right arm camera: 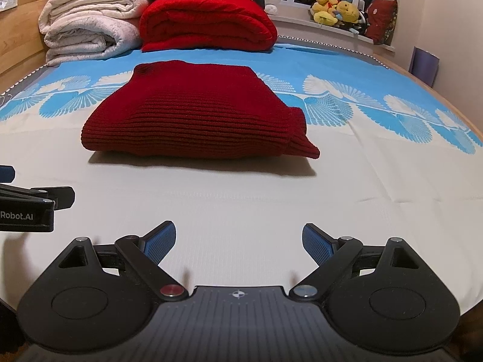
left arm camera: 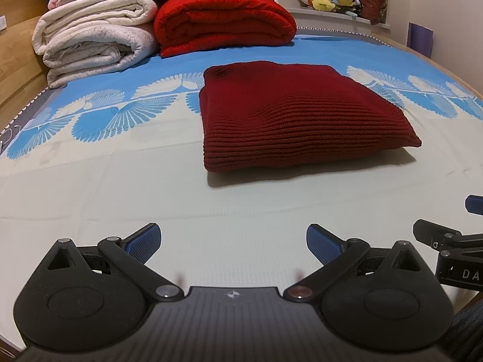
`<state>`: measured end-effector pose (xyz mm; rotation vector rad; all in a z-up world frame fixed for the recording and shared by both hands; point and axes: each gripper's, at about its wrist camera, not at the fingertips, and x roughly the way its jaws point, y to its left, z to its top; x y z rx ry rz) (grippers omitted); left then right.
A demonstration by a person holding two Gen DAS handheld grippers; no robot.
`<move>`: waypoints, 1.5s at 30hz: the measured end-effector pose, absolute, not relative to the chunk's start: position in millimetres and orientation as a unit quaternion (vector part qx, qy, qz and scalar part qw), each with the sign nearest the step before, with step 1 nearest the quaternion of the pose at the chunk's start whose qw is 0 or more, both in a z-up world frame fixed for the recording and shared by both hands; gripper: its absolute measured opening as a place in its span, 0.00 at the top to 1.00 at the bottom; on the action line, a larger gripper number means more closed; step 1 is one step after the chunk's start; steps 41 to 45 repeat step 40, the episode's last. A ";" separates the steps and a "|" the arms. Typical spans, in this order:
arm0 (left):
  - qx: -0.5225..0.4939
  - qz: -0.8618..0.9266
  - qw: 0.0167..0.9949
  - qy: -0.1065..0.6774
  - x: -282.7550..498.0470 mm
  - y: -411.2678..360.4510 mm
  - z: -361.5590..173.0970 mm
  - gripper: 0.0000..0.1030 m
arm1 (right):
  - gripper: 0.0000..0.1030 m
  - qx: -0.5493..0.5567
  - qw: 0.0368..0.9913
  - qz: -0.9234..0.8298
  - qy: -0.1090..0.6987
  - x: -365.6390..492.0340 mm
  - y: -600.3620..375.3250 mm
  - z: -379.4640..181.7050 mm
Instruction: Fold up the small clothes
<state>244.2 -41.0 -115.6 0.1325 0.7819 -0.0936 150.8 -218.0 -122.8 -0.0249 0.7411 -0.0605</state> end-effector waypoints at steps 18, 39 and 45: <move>0.065 -0.045 0.919 0.386 245.3 -41.6 -117.8 0.00 | 0.11 -0.016 0.931 -0.026 0.363 150.9 -217.8 -123.4; 0.059 -0.047 0.918 0.389 244.9 -41.6 -120.1 0.00 | 0.11 -0.014 0.932 -0.025 0.362 150.9 -217.3 -123.1; 0.056 -0.047 0.918 0.389 245.1 -41.2 -119.7 0.00 | 0.11 -0.013 0.932 -0.024 0.362 151.0 -217.1 -122.8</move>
